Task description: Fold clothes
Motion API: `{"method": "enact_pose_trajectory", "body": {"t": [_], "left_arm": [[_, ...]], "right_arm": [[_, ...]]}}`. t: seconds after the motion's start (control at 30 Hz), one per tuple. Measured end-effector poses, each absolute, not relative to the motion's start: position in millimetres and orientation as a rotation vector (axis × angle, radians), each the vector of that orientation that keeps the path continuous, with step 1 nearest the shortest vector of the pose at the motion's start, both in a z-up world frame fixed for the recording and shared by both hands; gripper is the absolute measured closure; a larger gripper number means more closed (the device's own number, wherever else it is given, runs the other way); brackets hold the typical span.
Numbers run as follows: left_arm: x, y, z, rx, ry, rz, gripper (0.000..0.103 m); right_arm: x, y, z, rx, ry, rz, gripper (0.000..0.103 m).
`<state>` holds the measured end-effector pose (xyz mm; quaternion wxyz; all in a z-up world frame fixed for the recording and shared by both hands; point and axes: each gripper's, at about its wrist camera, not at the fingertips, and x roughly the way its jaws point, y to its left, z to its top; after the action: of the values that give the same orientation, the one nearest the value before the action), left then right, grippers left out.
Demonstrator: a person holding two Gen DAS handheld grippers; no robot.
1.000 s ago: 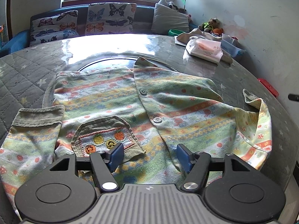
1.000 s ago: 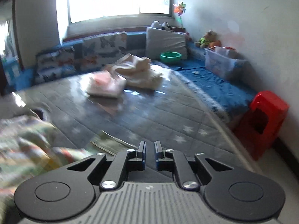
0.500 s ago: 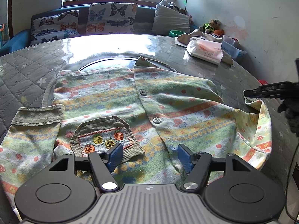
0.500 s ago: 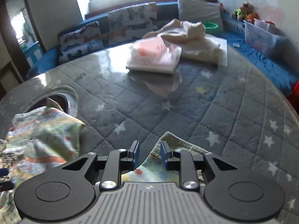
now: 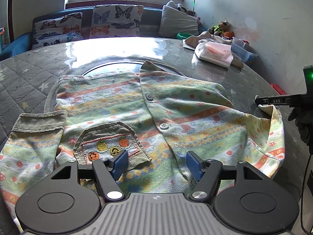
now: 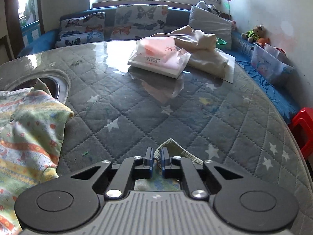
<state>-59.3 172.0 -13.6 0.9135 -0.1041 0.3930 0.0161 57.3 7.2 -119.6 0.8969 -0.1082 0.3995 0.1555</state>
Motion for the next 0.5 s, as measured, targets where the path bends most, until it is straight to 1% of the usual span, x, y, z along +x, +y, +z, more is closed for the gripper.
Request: {"method": "enact_pose_trajectory", "body": {"t": [0.13,0.2,0.4,0.5], "left_arm": [[-59.6,171.7,-13.8,-0.21,0.808,0.031,0.034],[-59.5,172.2,-13.9,-0.211,0.807,0.029,0.034],[-60.0,171.9,-13.8,-0.205,0.807,0.025,0.033],[-60.7,171.8,-14.1,-0.203,0.805,0.023,0.033]], "right_arm": [[55.6,2.4,-115.3,-0.217,0.82,0.329,0.1],[50.0,-2.7,-104.0,-0.204,0.774,0.328,0.1],[14.6,-34.6,-47.1,-0.135,0.595,0.342,0.1],[-8.4,-59.8,-31.9,-0.118,0.552,0.306,0.1]]}}
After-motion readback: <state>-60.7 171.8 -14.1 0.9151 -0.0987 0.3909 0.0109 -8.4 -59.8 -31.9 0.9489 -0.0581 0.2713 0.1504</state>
